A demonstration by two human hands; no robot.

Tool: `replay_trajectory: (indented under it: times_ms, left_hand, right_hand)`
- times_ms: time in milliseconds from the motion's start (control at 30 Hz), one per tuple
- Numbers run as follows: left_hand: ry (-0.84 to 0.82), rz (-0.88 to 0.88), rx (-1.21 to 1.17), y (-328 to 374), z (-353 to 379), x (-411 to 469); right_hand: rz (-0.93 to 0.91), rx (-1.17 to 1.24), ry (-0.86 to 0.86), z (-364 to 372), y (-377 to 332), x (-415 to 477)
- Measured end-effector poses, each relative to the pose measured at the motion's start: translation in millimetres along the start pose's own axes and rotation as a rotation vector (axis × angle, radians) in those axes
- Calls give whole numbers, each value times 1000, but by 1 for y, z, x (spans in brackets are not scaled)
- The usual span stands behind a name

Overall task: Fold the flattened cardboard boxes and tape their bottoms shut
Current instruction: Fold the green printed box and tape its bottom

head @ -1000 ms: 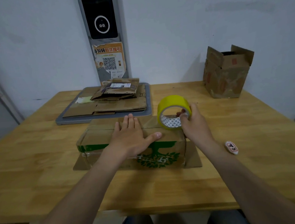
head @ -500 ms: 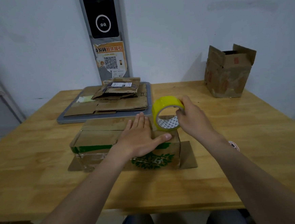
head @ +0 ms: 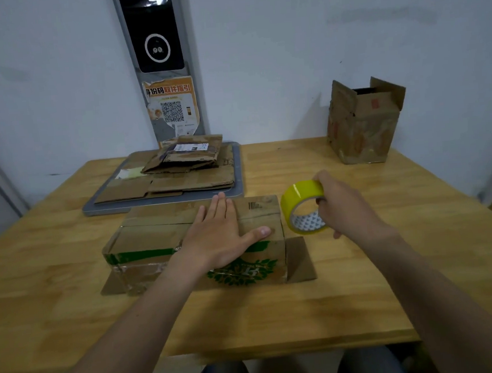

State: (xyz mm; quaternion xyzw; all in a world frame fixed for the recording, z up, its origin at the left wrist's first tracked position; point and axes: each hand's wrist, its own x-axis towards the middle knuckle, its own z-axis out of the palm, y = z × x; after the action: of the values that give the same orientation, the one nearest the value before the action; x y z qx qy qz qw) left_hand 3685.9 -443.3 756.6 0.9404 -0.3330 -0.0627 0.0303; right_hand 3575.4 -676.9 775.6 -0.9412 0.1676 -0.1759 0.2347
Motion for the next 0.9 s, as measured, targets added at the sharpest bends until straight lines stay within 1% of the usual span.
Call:
replay_trajectory:
  times_ms: [133,267,367,467,567,633,700,767,800,833,900]
  left_hand:
    - [-8,-6,-1,2,-3,-2]
    - [4,19,16,3,-3,-4]
    - [23,99,46,8,-1,-3]
    - [70,222,63,35,6,1]
    - [124,240,95,49,12,5]
    - [153,238,116,47,14,2]
    - [171,247,128,45,16,-3]
    - [185,264,132,43,19,-7]
    - [188,274,127,42,20,-10]
    - [192,284,115,41,20,-12]
    - [205,311,91,37,21,-18]
  right_hand:
    - [27,-55,39,10,14,-5]
    - [5,-43,-59,34,15,-16]
    - [-4,-58,-18,47,19,-16]
    - [-36,-175,10,46,21,-11]
    - [-58,-182,-26,45,23,-11]
    - [-81,-82,-105,40,29,-13]
    - [-87,61,-253,31,34,-14]
    - [-70,251,-397,16,35,-14]
    - [-63,364,-434,10,31,-14]
    - [-67,455,-433,5,26,-13]
    - [-102,529,-333,1,10,-8]
